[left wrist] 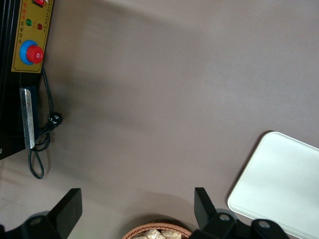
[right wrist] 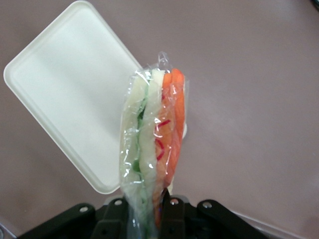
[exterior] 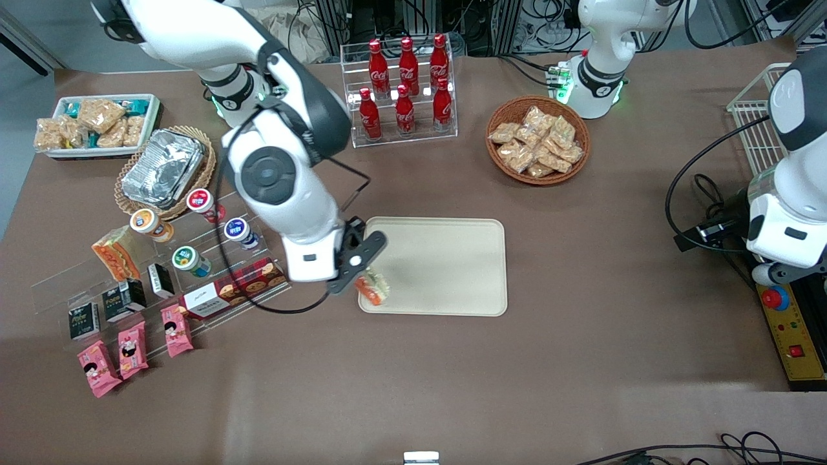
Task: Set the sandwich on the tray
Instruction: 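Carry the sandwich over the cream tray with the right gripper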
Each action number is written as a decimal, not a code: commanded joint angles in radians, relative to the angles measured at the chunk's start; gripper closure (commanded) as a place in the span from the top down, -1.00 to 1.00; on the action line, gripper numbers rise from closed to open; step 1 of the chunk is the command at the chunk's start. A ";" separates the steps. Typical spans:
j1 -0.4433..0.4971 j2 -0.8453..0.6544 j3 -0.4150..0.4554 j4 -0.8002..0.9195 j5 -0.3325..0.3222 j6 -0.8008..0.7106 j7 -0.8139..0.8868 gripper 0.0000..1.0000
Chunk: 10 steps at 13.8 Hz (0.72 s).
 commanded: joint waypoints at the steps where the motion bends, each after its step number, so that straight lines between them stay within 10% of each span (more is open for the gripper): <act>1: 0.104 0.091 -0.043 -0.006 -0.038 0.081 -0.011 -0.69; 10: 0.184 0.280 -0.050 -0.014 -0.312 0.365 -0.169 -0.68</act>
